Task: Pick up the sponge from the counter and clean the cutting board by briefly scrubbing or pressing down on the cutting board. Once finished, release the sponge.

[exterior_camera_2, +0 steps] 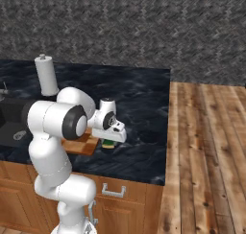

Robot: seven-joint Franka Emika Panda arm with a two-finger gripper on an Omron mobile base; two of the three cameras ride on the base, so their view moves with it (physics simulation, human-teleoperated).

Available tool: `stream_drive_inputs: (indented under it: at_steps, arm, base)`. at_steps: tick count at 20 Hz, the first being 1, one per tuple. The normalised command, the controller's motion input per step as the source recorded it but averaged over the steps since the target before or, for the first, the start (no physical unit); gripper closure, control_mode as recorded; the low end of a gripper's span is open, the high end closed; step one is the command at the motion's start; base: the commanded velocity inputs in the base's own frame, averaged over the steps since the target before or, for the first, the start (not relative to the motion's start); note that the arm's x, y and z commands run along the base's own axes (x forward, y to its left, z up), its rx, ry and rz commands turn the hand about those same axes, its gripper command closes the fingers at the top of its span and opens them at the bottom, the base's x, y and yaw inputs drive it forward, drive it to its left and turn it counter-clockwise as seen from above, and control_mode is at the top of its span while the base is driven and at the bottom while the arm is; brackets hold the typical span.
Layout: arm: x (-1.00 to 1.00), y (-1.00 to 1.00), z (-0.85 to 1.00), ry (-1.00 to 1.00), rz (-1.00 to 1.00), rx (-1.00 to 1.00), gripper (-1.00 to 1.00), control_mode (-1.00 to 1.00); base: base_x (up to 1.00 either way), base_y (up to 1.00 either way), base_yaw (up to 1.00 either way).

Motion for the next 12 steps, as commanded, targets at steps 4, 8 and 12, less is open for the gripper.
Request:
stream_drive_inputs:
  at_steps: [4,8,12]
  arm:
    - [-0.26,-0.05,0.01,-0.04,0.0,0.02,1.0,-1.0]
    - [-0.47,-0.01,0.21,-0.03,0.0,0.02,1.0,-1.0]
    - [-0.42,0.14,0.31,0.02,0.07,0.0,1.0,-1.0]
  base:
    - [0.0,0.0,0.0]
    - [0.0,0.0,0.0]
    - [0.0,0.0,0.0]
